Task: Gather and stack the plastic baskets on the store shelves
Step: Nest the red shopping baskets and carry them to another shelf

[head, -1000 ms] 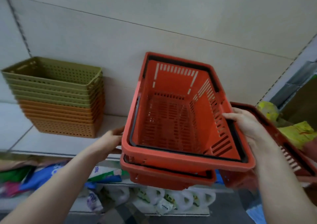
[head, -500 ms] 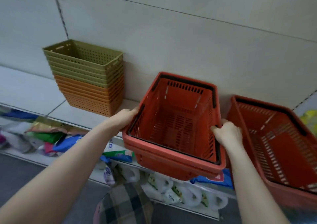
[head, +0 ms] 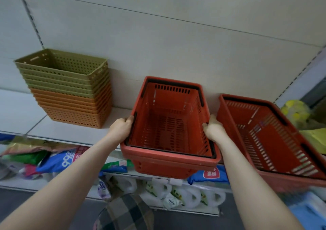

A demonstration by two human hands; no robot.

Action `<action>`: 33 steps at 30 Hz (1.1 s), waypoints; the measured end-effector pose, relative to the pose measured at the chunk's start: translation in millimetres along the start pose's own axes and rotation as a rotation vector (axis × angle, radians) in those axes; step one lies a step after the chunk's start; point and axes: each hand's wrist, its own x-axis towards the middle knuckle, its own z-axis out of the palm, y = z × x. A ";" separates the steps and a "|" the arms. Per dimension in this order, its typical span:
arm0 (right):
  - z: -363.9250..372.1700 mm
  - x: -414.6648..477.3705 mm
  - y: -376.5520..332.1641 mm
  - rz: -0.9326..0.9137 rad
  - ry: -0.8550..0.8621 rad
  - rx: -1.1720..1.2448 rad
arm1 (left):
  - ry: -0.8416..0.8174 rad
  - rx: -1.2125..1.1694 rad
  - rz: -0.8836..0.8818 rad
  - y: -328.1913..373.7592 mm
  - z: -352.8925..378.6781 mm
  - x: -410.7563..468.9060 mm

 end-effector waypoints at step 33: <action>-183.5 98.2 283.7 0.103 0.068 0.017 | -0.347 0.285 0.254 219.7 305.3 -26.9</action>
